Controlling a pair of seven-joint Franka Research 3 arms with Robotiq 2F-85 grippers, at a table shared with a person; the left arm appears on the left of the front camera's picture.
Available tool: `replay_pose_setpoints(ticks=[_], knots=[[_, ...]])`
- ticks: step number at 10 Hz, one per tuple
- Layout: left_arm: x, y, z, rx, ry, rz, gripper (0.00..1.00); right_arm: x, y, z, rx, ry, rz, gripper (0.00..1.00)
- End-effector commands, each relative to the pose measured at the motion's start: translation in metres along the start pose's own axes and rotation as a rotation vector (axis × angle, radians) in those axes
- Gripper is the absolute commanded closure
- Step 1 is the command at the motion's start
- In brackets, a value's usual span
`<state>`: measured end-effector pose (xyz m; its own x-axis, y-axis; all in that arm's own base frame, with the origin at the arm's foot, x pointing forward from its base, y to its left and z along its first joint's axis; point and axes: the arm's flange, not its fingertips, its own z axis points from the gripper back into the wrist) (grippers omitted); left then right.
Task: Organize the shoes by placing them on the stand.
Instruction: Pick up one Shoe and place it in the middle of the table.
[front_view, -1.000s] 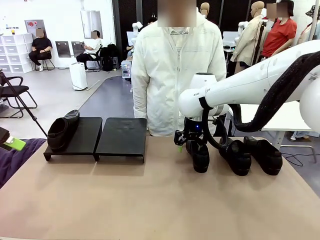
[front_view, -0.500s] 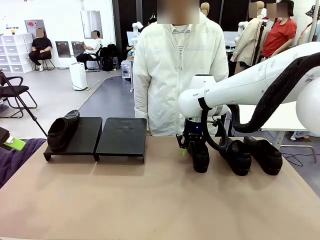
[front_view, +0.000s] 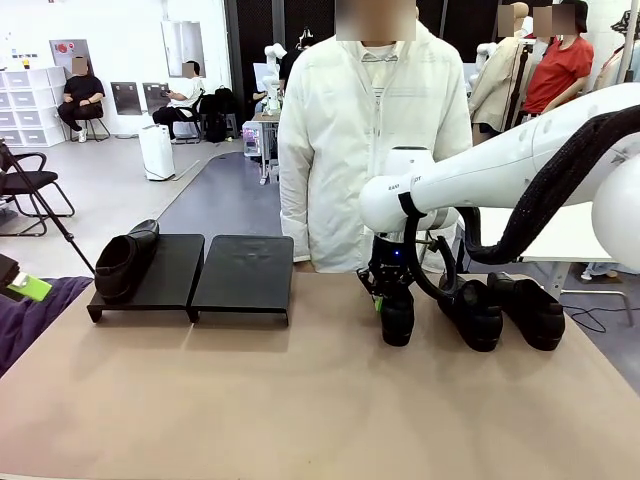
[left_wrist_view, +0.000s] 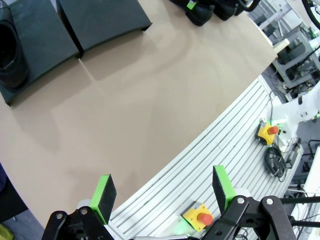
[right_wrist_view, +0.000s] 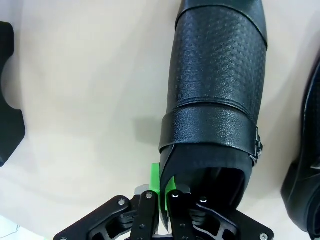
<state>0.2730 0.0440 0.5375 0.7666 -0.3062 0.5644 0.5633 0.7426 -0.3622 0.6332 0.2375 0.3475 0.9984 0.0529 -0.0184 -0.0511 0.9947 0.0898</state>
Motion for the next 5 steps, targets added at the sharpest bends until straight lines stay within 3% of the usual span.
replay_pose_setpoints(ticks=[1, 3, 5], knots=[[0.000, 0.001, 0.002, -0.002, 0.008, 0.004, 0.00, -0.001, -0.004, 0.013, 0.023, 0.000, -0.044, 1.00], [0.000, 0.001, 0.002, -0.002, 0.008, 0.004, 0.00, -0.020, -0.016, 0.043, 0.054, -0.011, -0.048, 1.00], [0.000, 0.001, 0.002, -0.002, 0.008, 0.004, 0.00, -0.082, -0.026, 0.108, 0.073, 0.007, -0.074, 1.00]])
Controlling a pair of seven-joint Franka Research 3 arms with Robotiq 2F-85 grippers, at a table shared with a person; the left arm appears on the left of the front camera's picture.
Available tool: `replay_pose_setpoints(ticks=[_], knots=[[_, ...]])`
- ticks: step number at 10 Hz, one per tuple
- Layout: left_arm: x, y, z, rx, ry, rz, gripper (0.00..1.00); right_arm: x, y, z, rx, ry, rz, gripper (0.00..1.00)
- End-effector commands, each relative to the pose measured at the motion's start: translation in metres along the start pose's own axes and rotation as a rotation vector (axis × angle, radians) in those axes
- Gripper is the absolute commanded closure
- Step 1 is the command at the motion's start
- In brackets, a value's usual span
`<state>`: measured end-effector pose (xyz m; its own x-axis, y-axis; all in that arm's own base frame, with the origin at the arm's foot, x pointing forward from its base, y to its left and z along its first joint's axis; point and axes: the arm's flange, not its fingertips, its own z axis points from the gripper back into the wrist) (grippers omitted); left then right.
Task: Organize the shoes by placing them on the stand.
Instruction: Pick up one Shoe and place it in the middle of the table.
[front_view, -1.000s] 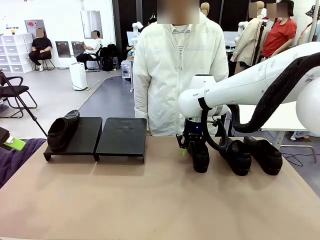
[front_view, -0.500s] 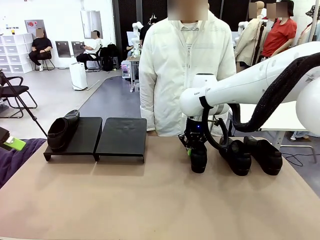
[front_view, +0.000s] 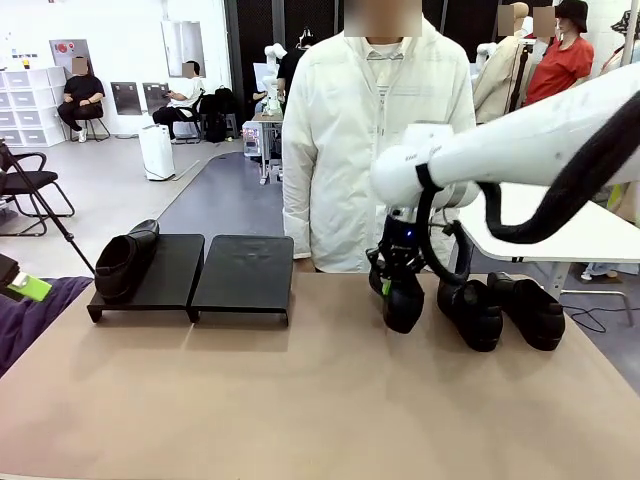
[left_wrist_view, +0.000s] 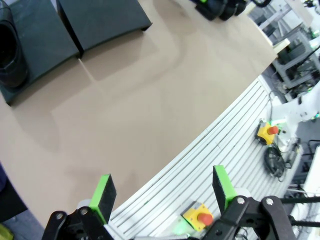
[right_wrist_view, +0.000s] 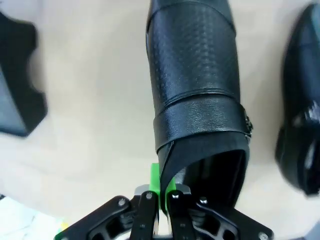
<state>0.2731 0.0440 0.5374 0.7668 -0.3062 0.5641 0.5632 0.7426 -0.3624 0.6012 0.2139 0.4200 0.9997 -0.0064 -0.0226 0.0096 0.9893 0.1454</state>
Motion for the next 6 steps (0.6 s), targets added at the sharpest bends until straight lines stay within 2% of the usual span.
replay_pose_setpoints(ticks=[1, 2, 4, 5, 6], knots=[[0.000, 0.001, 0.002, -0.001, 0.008, 0.003, 0.00, -0.087, -0.013, 0.061, -0.037, 0.045, -0.052, 1.00], [0.000, 0.001, 0.002, -0.001, 0.008, 0.003, 0.00, -0.125, -0.013, 0.077, -0.057, 0.074, -0.072, 1.00], [0.000, 0.001, 0.002, -0.001, 0.008, 0.003, 0.00, -0.185, -0.012, 0.082, -0.063, 0.055, -0.078, 1.00], [0.000, 0.001, 0.002, -0.001, 0.008, 0.003, 0.00, -0.195, -0.013, 0.078, -0.028, 0.035, -0.051, 1.00], [0.000, 0.001, 0.002, -0.001, 0.008, 0.003, 0.00, -0.180, -0.019, 0.079, 0.004, 0.047, -0.047, 1.00]])
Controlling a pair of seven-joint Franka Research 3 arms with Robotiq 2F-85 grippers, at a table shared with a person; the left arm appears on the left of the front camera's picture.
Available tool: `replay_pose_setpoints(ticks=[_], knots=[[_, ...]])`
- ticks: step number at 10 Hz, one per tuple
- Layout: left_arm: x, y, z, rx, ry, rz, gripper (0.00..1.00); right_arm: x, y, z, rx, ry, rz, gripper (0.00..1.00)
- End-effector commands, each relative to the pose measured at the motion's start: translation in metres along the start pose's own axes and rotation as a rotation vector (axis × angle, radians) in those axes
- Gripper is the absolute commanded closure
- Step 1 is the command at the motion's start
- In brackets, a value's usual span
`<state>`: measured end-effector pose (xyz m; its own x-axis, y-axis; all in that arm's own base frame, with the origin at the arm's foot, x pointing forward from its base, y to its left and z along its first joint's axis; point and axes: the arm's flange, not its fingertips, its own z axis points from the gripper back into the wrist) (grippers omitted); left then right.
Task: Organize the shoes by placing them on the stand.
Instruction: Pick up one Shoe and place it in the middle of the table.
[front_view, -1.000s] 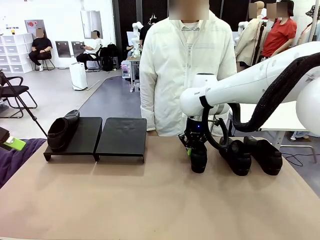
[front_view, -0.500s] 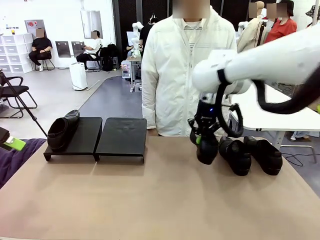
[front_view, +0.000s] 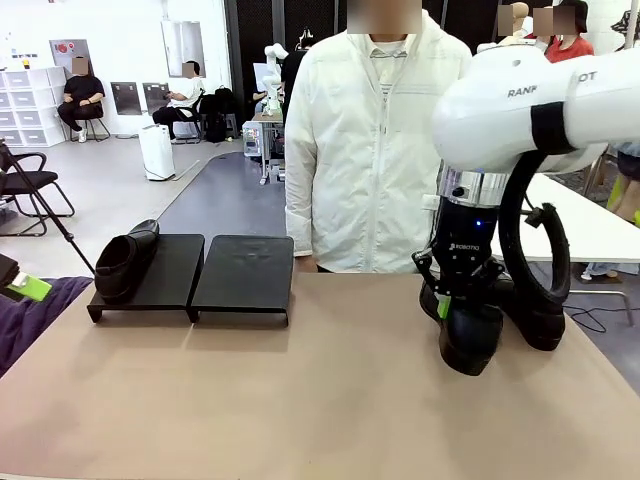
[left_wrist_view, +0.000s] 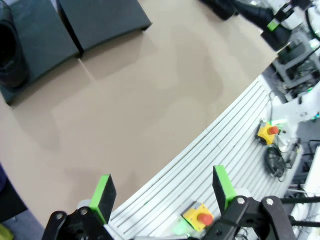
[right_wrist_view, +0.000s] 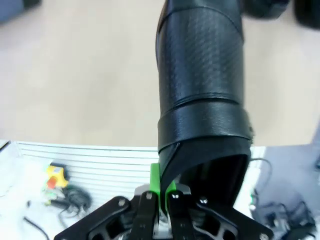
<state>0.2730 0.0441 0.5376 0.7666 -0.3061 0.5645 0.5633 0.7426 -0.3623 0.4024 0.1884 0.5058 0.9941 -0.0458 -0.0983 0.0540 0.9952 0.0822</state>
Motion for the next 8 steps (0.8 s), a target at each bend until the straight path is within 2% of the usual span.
replay_pose_setpoints(ticks=[1, 4, 5, 6, 8], knots=[[0.000, 0.001, 0.002, -0.002, 0.008, 0.004, 0.00, 0.010, 0.001, 0.004, -0.021, 0.003, 0.003, 1.00], [0.000, 0.001, 0.002, -0.002, 0.008, 0.004, 0.00, 0.002, -0.001, -0.005, -0.006, 0.008, -0.002, 1.00], [0.000, 0.001, 0.002, -0.002, 0.008, 0.004, 0.00, 0.009, 0.017, -0.014, -0.015, 0.026, 0.046, 1.00], [0.000, 0.001, 0.002, -0.002, 0.008, 0.004, 0.00, 0.006, 0.051, -0.022, -0.023, -0.012, -0.015, 1.00], [0.000, 0.001, 0.002, -0.002, 0.008, 0.004, 0.00, -0.006, 0.113, -0.040, -0.118, -0.106, -0.165, 1.00]])
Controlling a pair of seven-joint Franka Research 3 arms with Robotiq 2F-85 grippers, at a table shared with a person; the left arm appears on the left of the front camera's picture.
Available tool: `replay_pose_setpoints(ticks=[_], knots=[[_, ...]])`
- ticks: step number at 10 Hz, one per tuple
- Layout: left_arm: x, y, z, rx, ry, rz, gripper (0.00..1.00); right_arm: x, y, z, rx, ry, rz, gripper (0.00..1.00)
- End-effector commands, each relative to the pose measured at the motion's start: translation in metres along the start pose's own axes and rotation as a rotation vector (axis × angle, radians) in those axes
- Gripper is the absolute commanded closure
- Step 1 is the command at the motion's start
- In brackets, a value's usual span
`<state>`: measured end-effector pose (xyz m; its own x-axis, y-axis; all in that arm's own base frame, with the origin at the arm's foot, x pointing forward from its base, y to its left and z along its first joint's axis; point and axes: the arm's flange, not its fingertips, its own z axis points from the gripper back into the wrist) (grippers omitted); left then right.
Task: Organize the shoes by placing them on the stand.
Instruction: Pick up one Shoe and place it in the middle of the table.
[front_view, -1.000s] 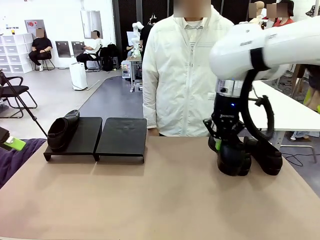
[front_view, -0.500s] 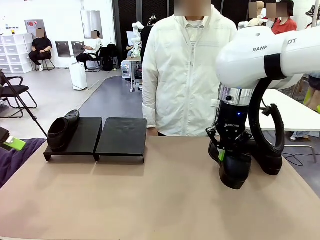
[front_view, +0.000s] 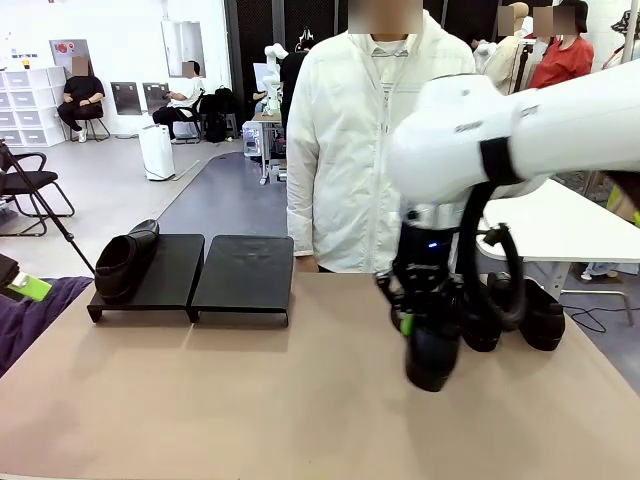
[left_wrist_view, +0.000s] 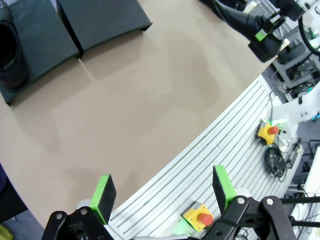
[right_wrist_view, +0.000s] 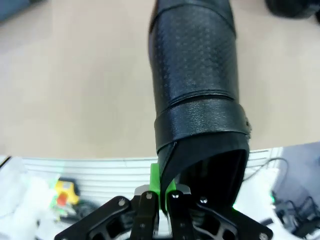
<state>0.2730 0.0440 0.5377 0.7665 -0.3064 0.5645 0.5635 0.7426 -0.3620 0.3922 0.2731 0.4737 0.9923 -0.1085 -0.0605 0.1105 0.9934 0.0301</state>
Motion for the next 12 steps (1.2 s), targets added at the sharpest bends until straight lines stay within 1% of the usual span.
replay_pose_setpoints(ticks=[1, 2, 3, 4, 6, 8, 10, 12], knots=[[0.000, 0.001, 0.002, -0.002, 0.008, 0.004, 0.00, -0.004, 0.058, -0.007, -0.089, -0.078, -0.139, 1.00], [0.000, 0.001, 0.002, -0.002, 0.008, 0.004, 0.00, -0.008, 0.079, -0.016, -0.078, -0.076, -0.182, 1.00], [0.000, 0.001, 0.002, -0.002, 0.008, 0.004, 0.00, -0.011, 0.098, -0.025, -0.057, -0.050, -0.227, 1.00], [0.000, 0.001, 0.002, -0.002, 0.008, 0.004, 0.00, -0.014, 0.111, -0.032, -0.070, -0.034, -0.226, 1.00], [0.000, 0.001, 0.002, -0.002, 0.008, 0.004, 0.00, -0.025, 0.133, -0.049, -0.071, -0.033, -0.054, 1.00], [0.000, 0.001, 0.002, -0.002, 0.008, 0.004, 0.00, -0.022, 0.145, -0.072, -0.079, -0.047, 0.096, 1.00], [0.000, 0.001, 0.002, -0.002, 0.008, 0.004, 0.00, -0.015, 0.152, -0.088, -0.102, -0.023, 0.124, 1.00], [0.000, 0.001, 0.002, -0.002, 0.008, 0.004, 0.00, -0.006, 0.156, -0.096, -0.090, -0.039, 0.121, 1.00]])
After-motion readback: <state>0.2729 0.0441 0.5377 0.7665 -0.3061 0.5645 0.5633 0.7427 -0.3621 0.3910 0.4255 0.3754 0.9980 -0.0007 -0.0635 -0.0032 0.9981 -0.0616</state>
